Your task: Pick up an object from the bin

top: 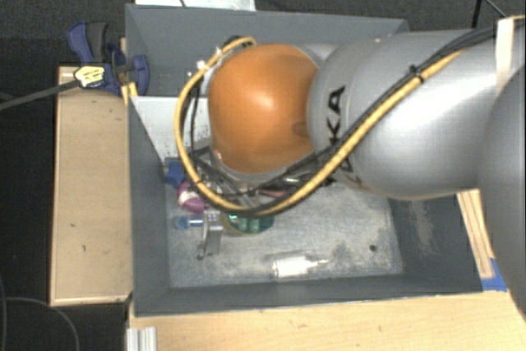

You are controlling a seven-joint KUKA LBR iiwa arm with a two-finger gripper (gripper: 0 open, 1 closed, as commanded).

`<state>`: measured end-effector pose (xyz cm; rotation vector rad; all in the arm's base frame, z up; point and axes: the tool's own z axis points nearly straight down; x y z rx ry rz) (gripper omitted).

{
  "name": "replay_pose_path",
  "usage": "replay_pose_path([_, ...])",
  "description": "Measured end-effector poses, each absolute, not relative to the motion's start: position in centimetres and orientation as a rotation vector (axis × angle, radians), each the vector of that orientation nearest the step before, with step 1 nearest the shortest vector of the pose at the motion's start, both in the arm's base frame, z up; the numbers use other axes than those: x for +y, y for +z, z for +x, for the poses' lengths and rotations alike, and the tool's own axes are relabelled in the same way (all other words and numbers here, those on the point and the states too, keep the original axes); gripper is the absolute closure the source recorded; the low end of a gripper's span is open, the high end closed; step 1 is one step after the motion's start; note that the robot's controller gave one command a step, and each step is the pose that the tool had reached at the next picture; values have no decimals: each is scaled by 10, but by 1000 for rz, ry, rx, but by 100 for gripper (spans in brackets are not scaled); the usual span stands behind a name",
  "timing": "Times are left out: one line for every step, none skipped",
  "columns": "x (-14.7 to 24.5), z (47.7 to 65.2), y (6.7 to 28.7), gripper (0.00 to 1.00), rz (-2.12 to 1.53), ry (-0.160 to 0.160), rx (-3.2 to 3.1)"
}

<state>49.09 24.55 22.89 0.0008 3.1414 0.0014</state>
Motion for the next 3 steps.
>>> replay_pose_path([176, 534, 181, 0, 400, -4, 3117])
replay_pose_path([138, 551, 112, 0, 621, -4, 3084])
replay_pose_path([134, 530, 76, 0, 705, -2, 3067])
